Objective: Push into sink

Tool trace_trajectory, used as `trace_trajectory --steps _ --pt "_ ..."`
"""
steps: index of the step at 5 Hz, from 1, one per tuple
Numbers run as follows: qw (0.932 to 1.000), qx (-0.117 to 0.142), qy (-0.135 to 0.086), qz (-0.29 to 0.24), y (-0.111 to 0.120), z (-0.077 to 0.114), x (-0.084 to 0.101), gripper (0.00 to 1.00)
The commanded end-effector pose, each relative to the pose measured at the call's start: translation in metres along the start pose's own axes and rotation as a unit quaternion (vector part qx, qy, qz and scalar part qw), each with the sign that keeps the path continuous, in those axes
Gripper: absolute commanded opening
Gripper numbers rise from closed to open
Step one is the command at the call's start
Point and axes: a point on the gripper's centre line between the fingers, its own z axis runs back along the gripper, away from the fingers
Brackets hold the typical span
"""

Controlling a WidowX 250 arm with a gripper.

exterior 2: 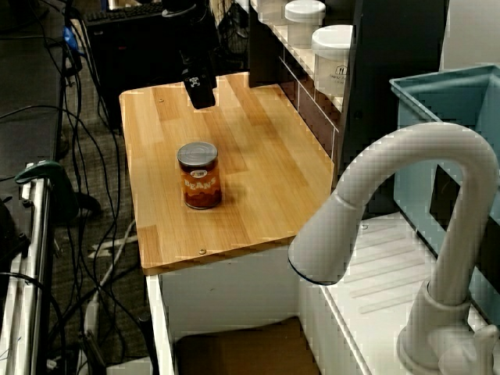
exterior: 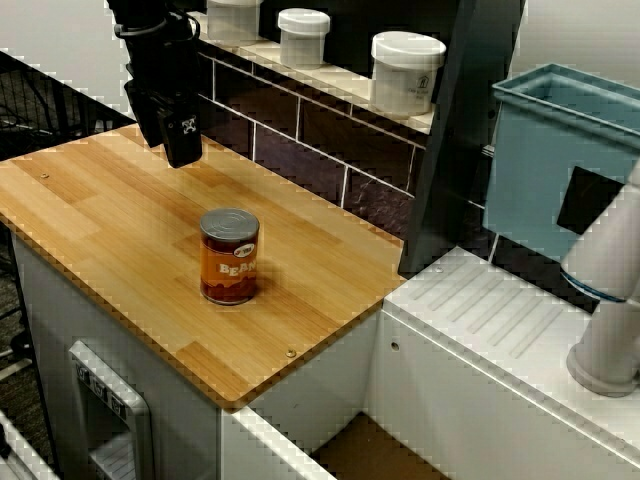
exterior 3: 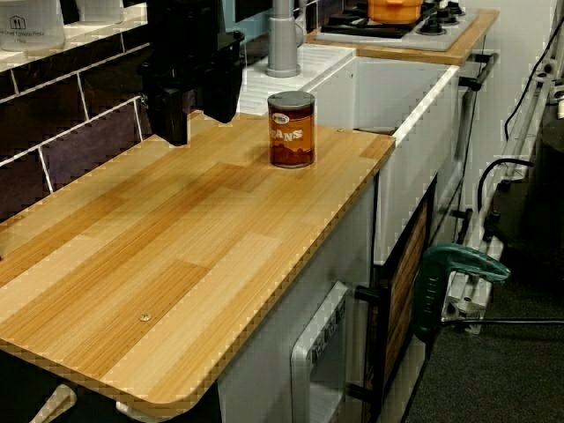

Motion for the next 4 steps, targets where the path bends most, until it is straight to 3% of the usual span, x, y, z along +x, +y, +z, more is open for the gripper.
trace_trajectory --steps 1,2,4 --pt "1.0000 0.000 0.000 0.000 0.000 0.000 0.000 1.00" --pt "0.9997 -0.015 0.011 0.017 0.032 0.010 -0.037 1.00" --pt "0.9984 -0.019 0.026 -0.046 0.031 0.016 -0.091 1.00"
